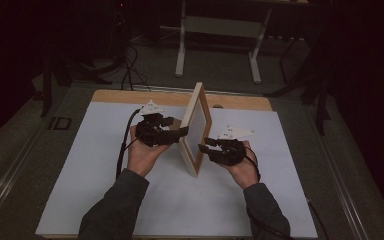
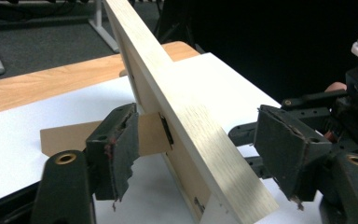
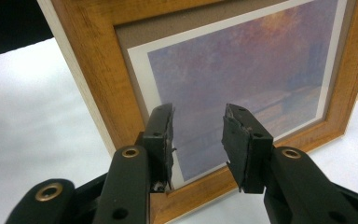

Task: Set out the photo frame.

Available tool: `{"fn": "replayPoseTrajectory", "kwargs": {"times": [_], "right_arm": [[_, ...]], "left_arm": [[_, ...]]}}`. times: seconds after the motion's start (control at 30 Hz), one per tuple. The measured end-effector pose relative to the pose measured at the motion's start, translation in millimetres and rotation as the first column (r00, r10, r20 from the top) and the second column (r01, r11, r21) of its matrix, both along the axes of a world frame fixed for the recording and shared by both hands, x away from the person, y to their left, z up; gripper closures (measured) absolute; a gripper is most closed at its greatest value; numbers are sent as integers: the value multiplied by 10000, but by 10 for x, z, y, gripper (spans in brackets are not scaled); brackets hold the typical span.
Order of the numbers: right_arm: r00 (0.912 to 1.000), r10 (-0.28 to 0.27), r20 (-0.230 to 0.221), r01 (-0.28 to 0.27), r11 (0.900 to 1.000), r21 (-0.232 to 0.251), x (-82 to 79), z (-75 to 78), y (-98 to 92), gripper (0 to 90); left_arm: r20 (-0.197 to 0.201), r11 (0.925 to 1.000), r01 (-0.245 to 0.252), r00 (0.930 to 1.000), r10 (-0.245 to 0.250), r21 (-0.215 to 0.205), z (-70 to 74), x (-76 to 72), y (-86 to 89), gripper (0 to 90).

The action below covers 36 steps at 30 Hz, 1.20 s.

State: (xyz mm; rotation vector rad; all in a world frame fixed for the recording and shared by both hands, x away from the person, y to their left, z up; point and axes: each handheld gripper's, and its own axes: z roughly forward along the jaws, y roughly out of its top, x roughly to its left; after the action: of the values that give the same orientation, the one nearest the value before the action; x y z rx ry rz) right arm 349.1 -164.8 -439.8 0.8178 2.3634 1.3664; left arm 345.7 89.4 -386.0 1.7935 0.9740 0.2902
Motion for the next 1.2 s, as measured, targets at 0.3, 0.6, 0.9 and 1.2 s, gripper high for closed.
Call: {"fn": "replayPoseTrajectory", "kwargs": {"times": [0.3, 0.6, 0.9, 1.2], "right_arm": [[10000, -11, 17, 11, 10000, 25, 1, -7, -14, 620], [10000, -51, -28, 51, 10000, -8, -3, 5, -42, 617], [10000, -68, -62, 68, 10000, 28, -5, -5, -45, 613], [10000, -51, -77, 51, 10000, 28, -5, 1, -46, 613]], "left_arm": [[-37, 9986, 65, 10000, -63, 532, -120, -31, -112, 265], [158, 9984, 57, 9999, -66, 562, -222, -75, -133, 358], [111, 9986, 117, 9999, -123, 519, -226, -100, -136, 456], [160, 9959, -212, 9997, 198, 884, -200, -124, -122, 556]]}}
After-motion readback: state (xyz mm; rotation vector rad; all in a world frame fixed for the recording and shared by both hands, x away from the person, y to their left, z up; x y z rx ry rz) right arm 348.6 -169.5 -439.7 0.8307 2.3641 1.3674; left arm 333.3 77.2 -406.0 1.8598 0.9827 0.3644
